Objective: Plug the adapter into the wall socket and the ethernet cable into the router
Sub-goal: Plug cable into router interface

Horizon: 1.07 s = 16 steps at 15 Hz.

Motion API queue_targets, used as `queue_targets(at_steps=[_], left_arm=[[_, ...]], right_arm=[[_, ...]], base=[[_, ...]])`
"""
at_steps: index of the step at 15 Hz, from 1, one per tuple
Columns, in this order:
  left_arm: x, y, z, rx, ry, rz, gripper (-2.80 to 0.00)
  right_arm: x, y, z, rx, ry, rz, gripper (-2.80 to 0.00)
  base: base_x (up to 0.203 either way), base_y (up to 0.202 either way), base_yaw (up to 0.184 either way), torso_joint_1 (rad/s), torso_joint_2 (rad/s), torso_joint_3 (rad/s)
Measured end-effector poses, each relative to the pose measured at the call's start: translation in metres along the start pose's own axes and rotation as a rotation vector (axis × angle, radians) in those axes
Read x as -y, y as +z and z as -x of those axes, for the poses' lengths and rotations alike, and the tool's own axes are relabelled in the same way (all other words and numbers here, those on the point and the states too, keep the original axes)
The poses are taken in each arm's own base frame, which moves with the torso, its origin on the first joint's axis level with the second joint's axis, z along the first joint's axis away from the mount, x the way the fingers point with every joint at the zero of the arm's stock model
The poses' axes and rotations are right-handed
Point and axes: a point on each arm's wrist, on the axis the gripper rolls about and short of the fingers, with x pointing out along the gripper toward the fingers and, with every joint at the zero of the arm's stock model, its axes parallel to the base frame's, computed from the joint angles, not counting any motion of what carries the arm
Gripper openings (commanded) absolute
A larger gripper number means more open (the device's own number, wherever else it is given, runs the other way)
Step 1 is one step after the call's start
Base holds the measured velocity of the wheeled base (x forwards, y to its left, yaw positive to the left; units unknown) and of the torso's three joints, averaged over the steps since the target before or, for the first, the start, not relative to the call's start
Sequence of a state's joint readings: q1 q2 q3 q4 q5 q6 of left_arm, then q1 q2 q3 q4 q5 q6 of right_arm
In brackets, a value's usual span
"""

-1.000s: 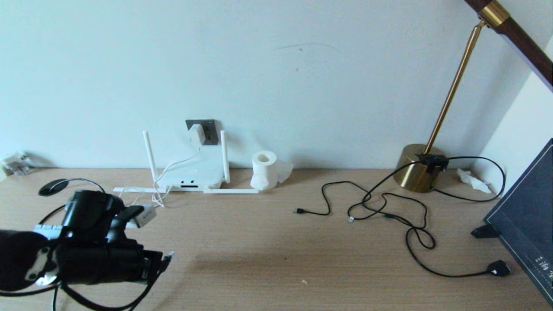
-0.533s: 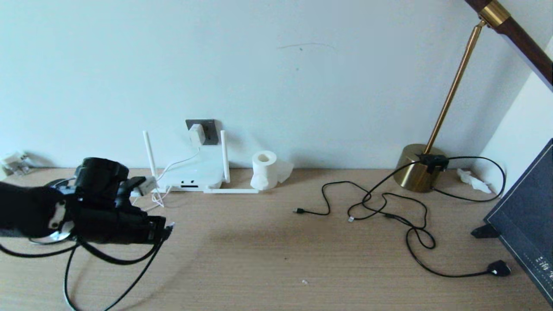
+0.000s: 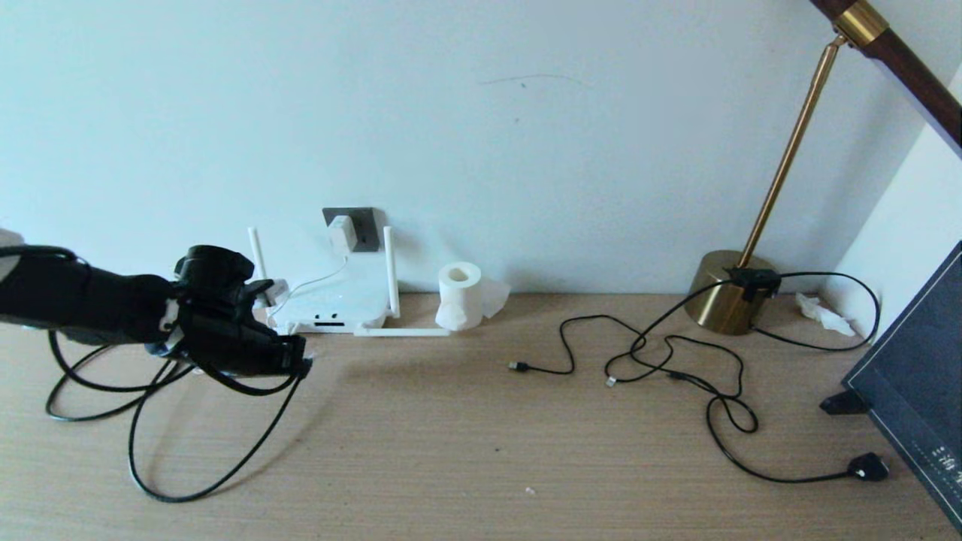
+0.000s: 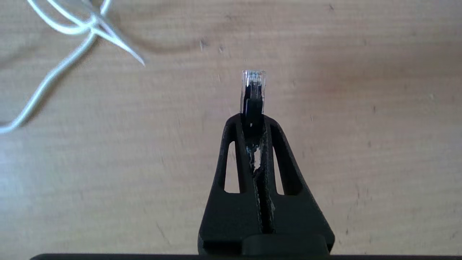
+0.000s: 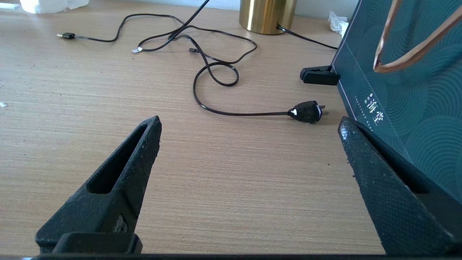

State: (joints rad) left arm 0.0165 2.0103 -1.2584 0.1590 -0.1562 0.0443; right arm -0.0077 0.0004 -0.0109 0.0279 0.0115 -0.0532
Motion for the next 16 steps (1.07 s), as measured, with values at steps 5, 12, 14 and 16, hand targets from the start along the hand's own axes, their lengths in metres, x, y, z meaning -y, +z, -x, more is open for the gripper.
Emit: queue_targets(at_steps=[5, 12, 14, 16], left_arm=[[-0.006, 0.013, -0.014, -0.025, 0.000, 0.010, -2.80], [-0.012, 0.023, -0.021, -0.010, 0.007, 0.019, -2.80], [-0.012, 0.028, -0.020, -0.003, 0.007, 0.021, -2.80], [-0.012, 0.031, -0.020, -0.002, 0.007, 0.023, -2.80]], right_arm=[[0.000, 0.000, 0.000, 0.000, 0.000, 0.000, 0.00], [0.000, 0.000, 0.000, 0.000, 0.000, 0.000, 0.00], [0.000, 0.000, 0.000, 0.000, 0.000, 0.000, 0.00], [0.000, 0.000, 0.000, 0.000, 0.000, 0.000, 0.00]], base=[[0.000, 0.000, 0.000, 0.000, 0.00, 0.000], [0.000, 0.000, 0.000, 0.000, 0.00, 0.000], [0.000, 0.000, 0.000, 0.000, 0.00, 0.000], [0.000, 0.000, 0.000, 0.000, 0.00, 0.000]])
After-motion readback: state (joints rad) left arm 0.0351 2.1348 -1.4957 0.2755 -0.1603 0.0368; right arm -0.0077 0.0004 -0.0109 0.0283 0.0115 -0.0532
